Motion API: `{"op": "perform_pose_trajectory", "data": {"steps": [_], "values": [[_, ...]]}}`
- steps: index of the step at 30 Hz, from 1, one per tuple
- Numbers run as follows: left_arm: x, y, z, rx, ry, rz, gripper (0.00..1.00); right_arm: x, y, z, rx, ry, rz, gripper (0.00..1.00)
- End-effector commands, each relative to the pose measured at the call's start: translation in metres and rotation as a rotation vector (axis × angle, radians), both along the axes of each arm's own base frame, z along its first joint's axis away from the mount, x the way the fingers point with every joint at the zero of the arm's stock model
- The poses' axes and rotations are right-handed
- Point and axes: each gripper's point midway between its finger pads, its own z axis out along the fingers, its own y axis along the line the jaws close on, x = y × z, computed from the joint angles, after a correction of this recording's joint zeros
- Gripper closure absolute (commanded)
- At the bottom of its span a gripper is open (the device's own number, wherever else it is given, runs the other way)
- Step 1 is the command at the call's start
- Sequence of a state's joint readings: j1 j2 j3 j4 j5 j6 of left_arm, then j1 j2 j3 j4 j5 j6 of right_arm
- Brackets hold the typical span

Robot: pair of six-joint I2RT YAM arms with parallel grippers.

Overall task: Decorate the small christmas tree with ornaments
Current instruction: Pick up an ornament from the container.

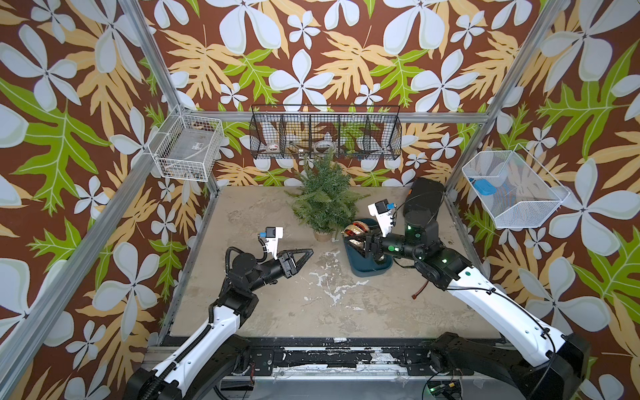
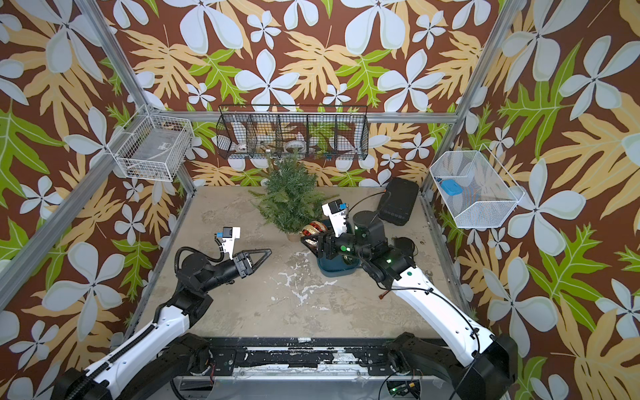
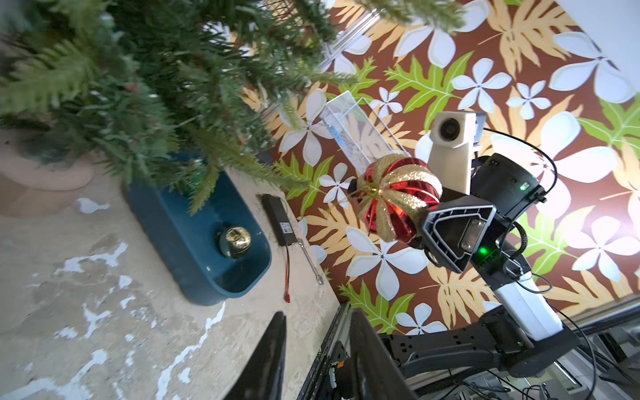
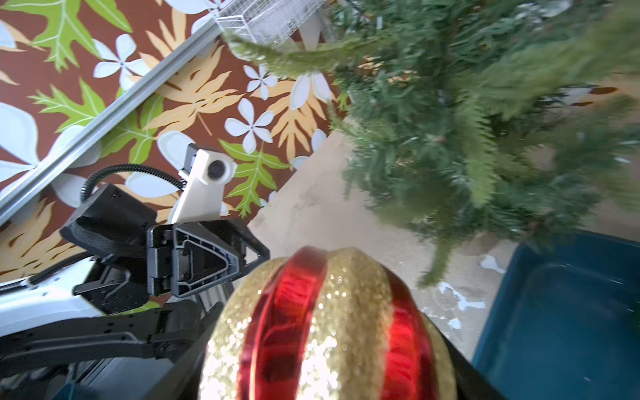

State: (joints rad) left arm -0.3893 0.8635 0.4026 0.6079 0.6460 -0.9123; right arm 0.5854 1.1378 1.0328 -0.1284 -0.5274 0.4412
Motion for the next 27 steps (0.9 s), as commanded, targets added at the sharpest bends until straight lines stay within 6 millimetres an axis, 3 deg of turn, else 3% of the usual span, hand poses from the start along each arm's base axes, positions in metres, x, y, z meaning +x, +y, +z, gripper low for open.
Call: {"op": "perform_pose_trajectory", "data": {"steps": [1,6,14,22,27], "values": [[-0.004,-0.004,0.024,-0.062,-0.086,0.007,0.66,-0.013,0.014,0.010,0.027,0.013,0.051,0.28],[-0.007,-0.014,0.029,-0.083,-0.103,-0.018,0.63,-0.026,0.028,0.018,0.041,0.017,0.097,0.29],[-0.018,-0.026,0.041,-0.118,-0.158,-0.072,0.57,-0.034,0.031,0.025,0.060,0.022,0.120,0.29],[-0.025,-0.039,0.039,-0.131,-0.162,-0.128,0.63,-0.039,0.032,0.035,0.090,0.016,0.140,0.30],[-0.027,-0.042,0.042,-0.158,-0.166,-0.145,0.74,-0.042,0.031,0.041,0.106,0.009,0.148,0.30]]}}
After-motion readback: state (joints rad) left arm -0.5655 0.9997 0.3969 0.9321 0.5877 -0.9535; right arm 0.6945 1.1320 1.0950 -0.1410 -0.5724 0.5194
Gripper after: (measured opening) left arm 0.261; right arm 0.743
